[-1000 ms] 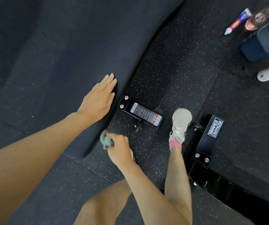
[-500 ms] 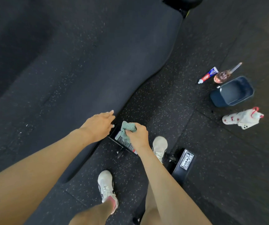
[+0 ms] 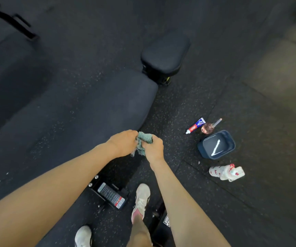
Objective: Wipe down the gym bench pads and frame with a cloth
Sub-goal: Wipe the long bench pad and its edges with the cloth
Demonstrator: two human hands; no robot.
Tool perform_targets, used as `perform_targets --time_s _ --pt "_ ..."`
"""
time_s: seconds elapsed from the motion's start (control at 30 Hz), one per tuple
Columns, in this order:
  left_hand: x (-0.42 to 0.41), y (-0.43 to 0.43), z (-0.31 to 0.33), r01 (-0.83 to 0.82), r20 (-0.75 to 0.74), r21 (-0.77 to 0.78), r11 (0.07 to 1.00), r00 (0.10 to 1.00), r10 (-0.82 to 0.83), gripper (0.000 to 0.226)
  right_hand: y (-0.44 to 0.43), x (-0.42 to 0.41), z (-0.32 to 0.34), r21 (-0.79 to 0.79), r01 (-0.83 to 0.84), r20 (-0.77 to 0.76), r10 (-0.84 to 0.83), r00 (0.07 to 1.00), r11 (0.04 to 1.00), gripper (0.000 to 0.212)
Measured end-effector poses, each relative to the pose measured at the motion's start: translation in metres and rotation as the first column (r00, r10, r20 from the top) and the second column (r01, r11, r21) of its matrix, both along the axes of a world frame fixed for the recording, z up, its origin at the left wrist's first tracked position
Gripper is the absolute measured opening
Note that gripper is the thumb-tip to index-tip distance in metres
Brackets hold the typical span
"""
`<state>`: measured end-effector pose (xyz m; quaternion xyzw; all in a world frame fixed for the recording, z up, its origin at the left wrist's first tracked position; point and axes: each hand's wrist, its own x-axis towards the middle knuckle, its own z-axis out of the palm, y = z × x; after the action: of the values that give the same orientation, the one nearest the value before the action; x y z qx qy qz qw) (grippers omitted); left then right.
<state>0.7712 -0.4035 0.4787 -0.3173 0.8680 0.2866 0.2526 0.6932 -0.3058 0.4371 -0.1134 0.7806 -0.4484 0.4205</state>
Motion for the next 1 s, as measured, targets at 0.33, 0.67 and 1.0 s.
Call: perform_targets --time_s 0.33,0.67,1.0 --pt "-0.114 -0.016 0.065 -0.503 -0.131 0.302 0.809 0.819 0.558 0.035 -0.021 -0.110 0.087 -0.127 0.054 0.308 -0.012 0.951 0.990 0.031" --pt "-0.223 -0.055 0.069 -0.411 -0.132 0.349 0.842 0.868 0.478 0.038 -0.031 -0.217 0.091 -0.082 0.282 0.684 -0.152 0.714 0.956 0.050" --pt "-0.397 -0.104 0.063 -0.268 -0.229 0.361 0.893 0.903 0.363 0.043 -0.076 -0.379 0.087 0.014 0.334 0.701 -0.248 0.669 0.942 0.034"
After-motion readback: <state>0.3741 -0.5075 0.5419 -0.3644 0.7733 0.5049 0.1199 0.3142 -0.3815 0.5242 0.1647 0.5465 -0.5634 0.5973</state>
